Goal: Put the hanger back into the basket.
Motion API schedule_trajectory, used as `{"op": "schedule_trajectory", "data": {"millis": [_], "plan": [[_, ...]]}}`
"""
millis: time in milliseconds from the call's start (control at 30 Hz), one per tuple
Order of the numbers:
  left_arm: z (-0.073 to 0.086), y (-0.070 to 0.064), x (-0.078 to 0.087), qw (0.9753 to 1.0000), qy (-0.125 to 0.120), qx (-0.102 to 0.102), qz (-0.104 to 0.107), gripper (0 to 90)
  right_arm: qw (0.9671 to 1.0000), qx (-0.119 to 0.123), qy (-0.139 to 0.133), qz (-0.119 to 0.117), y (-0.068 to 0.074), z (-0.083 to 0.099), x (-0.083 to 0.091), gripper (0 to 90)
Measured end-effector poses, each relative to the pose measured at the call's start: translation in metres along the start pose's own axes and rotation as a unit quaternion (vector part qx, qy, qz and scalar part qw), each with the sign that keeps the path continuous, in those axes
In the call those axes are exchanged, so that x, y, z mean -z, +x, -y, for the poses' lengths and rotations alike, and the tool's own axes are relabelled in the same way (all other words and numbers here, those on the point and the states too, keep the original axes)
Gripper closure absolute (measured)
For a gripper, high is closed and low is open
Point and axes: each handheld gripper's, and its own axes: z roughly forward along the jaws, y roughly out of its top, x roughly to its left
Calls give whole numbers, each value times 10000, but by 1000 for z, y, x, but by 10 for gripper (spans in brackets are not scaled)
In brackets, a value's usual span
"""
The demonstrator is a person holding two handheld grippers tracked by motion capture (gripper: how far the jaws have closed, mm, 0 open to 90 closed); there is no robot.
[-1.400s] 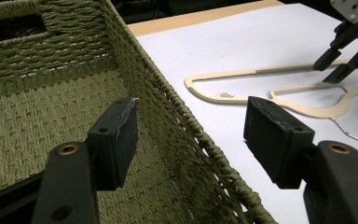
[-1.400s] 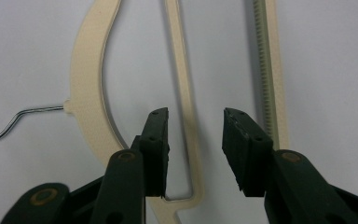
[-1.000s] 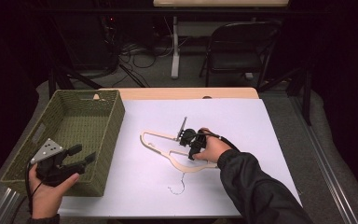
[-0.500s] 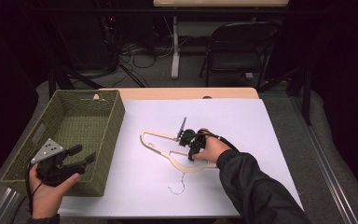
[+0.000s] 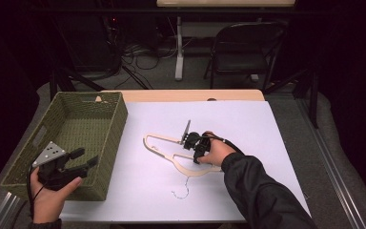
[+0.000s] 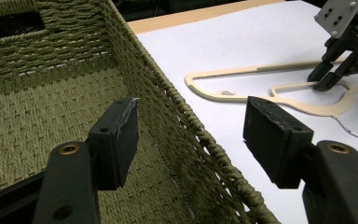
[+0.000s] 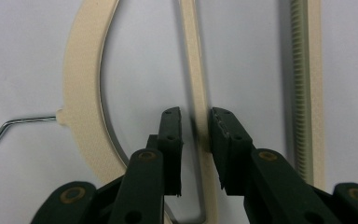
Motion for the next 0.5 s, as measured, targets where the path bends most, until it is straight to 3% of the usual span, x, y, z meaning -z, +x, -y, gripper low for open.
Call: {"op": "schedule_trajectory", "data": {"millis": [33,100,233,300,367,500], "plan": [[0,0,0,10000,1,4,-6,356,10000,24,31,39,0,0,0,799],[0,0,0,10000,-7,4,-6,356,10000,0,23,22,0,1,0,815],[0,0,1,10000,-15,0,-6,356,9999,41,78,-62,1,2,0,830],[0,0,1,10000,1,-16,7,360,9999,105,92,20,2,2,0,834],[0,-1,0,10000,2,-41,12,363,9998,126,115,-105,3,2,1,841],[-2,-4,1,9999,-45,-91,43,365,9997,179,174,-59,7,2,3,851]]}}
